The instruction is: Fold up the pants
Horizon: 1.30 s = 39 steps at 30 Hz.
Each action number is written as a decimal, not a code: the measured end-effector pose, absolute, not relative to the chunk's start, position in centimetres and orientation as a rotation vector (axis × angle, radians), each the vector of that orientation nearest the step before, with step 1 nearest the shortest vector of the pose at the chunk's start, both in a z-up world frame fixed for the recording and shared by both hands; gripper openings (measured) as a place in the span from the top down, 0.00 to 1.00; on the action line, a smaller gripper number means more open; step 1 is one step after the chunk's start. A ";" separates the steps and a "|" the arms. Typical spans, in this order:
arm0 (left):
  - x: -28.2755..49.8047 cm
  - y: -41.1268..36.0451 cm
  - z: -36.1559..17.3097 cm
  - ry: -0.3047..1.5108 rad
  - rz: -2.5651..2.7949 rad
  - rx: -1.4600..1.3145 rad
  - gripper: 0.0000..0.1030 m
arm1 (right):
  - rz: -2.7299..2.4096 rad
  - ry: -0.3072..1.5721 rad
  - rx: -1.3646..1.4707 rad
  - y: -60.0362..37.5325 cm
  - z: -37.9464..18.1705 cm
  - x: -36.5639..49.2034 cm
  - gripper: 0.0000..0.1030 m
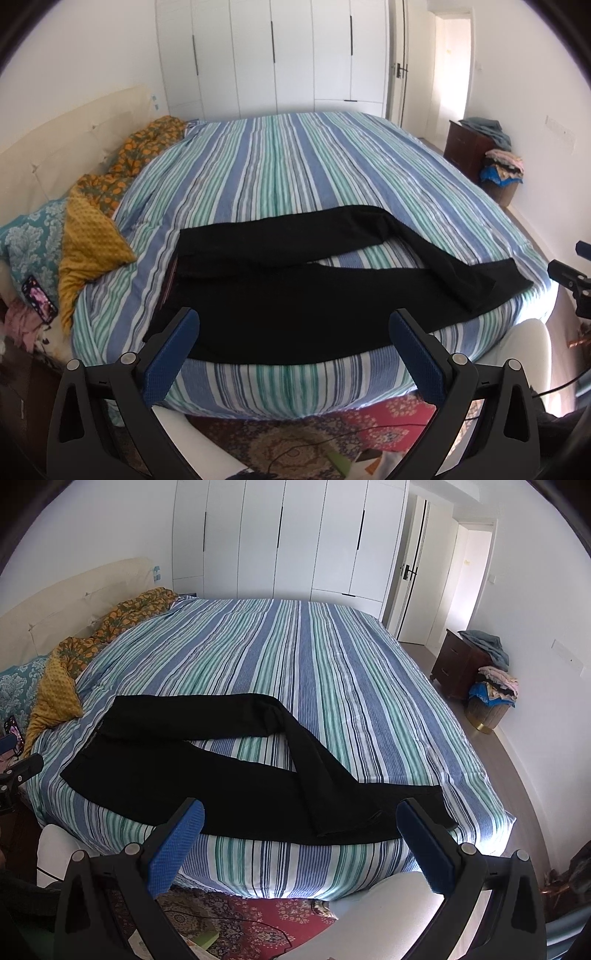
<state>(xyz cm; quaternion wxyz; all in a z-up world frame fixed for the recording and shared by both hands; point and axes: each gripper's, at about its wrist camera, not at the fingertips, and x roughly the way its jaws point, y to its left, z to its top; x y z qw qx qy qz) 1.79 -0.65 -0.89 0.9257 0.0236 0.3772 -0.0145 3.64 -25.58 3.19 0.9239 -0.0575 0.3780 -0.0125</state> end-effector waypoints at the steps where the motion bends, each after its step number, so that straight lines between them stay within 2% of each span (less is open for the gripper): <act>1: 1.8 -0.7 -0.9 0.774 -0.029 0.052 0.00 | -0.033 0.776 -0.121 -25.6 3.2 3.7 0.01; 33: 2.0 -1.4 -2.2 0.796 -0.022 0.084 0.00 | -0.131 0.846 -0.164 -25.4 1.9 4.7 0.01; 39: 2.5 -1.1 -2.7 0.827 -0.005 0.063 0.00 | 0.032 0.797 -0.004 -25.9 2.9 4.3 0.01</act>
